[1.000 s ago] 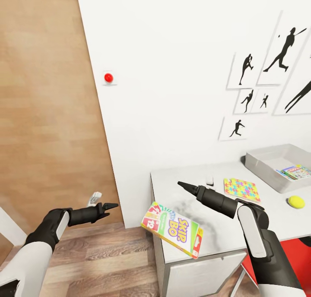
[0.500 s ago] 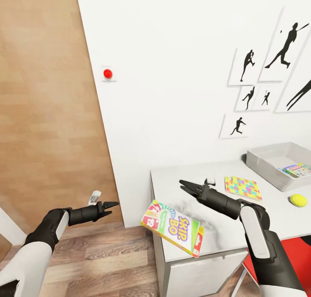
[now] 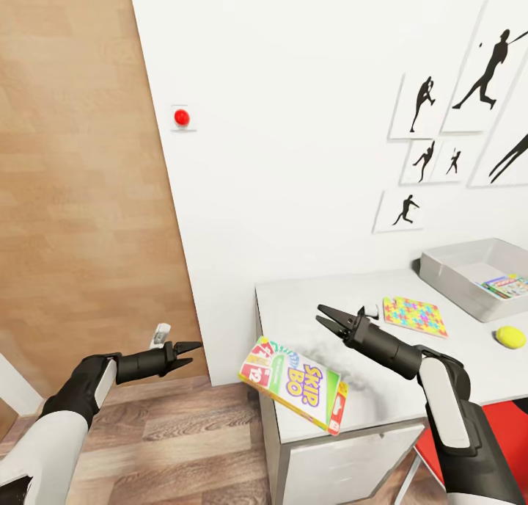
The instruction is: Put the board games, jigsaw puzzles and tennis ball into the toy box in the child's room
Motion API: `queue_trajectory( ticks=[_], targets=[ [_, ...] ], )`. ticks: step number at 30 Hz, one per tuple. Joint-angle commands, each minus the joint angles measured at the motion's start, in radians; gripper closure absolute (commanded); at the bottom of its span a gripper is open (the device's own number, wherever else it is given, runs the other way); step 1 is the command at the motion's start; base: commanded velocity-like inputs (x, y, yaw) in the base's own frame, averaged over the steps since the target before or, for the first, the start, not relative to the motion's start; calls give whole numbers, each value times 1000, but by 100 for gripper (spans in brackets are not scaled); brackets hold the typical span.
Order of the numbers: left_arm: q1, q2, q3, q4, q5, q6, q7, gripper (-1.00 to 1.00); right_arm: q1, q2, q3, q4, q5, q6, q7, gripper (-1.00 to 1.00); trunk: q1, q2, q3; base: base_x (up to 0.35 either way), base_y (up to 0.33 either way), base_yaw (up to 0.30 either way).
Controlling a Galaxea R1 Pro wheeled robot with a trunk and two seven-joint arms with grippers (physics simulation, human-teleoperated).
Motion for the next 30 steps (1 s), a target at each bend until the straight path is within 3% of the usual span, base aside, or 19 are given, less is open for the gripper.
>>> queue_trajectory(
  ticks=[1, 17, 30],
  targets=[
    [-1, 0, 3, 0, -3, 9, -10, -100, -1, 0, -2, 0, 4, 4, 6, -100, 4, -8, -4, 0, 0, 0],
    [7, -3, 0, 0, -7, 5, -31, -100, 0, 0, -8, 0, 5, 4, 6, -100, 12, -22, -11, -3, -2, 0],
    [8, -2, 0, 0, -2, 6, -33, -100, 0, 0, -16, 0, 5, 4, 6, -100, 12, -22, -11, -91, -109, 0]
  ],
)
